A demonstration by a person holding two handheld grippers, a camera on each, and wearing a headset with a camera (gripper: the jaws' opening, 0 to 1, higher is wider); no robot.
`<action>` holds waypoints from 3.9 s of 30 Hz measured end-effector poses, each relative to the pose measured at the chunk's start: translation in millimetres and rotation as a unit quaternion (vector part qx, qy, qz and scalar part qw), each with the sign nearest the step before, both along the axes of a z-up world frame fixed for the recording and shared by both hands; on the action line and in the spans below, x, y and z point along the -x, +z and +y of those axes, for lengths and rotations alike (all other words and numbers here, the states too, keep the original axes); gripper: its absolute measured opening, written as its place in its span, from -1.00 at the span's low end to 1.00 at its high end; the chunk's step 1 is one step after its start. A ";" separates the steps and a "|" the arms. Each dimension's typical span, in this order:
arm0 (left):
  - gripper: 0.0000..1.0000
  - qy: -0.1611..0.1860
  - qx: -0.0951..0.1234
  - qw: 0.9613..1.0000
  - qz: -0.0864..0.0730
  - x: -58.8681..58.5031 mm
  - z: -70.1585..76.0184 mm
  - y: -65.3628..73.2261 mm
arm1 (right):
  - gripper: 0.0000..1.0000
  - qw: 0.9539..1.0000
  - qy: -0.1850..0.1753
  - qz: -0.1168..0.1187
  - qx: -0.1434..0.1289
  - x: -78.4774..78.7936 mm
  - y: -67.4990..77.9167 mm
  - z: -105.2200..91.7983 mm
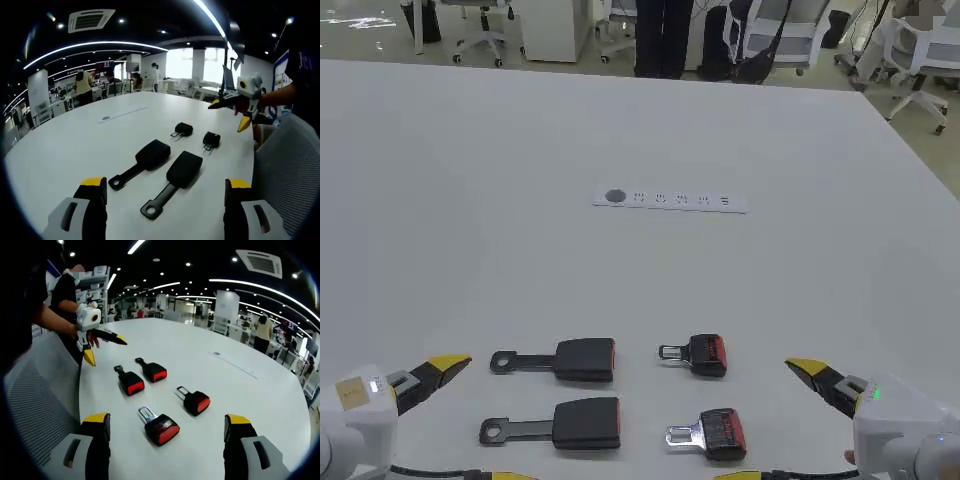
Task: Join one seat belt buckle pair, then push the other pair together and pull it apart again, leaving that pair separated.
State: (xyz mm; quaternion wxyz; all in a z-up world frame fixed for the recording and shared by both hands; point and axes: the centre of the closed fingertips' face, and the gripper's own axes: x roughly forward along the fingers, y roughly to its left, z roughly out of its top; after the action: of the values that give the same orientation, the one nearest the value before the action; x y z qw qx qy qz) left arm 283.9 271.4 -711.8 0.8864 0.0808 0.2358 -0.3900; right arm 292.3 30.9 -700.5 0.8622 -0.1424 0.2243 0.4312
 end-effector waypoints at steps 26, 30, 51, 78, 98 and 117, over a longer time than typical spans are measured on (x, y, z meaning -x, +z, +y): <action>0.99 0.001 0.002 1.000 -0.002 -0.8 0.1 1.3 | 0.93 1.000 0.001 -0.002 0.001 0.7 1.7 1.9; 0.99 0.001 0.003 1.000 -0.002 -0.9 0.8 1.3 | 0.93 1.000 0.001 -0.002 0.001 0.6 1.9 1.6; 0.99 0.000 0.002 1.000 -0.003 -1.2 0.8 0.7 | 0.94 1.000 0.001 -0.006 0.002 0.5 5.4 2.2; 0.99 -0.003 -0.002 1.000 -0.007 -2.2 -0.2 5.7 | 0.98 1.000 0.004 -0.010 0.007 -1.9 6.6 -0.3; 0.99 -0.021 -0.018 1.000 -0.008 -5.9 -8.1 8.8 | 0.98 1.000 0.013 -0.018 0.020 -7.8 13.8 -6.7; 0.85 -0.081 -0.063 0.995 0.004 -8.1 -24.8 10.3 | 0.84 0.993 0.091 -0.009 0.076 -9.8 8.1 -10.5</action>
State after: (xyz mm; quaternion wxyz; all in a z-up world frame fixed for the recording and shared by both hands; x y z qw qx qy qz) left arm 292.0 246.6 -701.5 0.8442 0.1533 0.2562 -0.4451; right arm 302.1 20.4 -692.4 0.8078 -0.2320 0.2345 0.4885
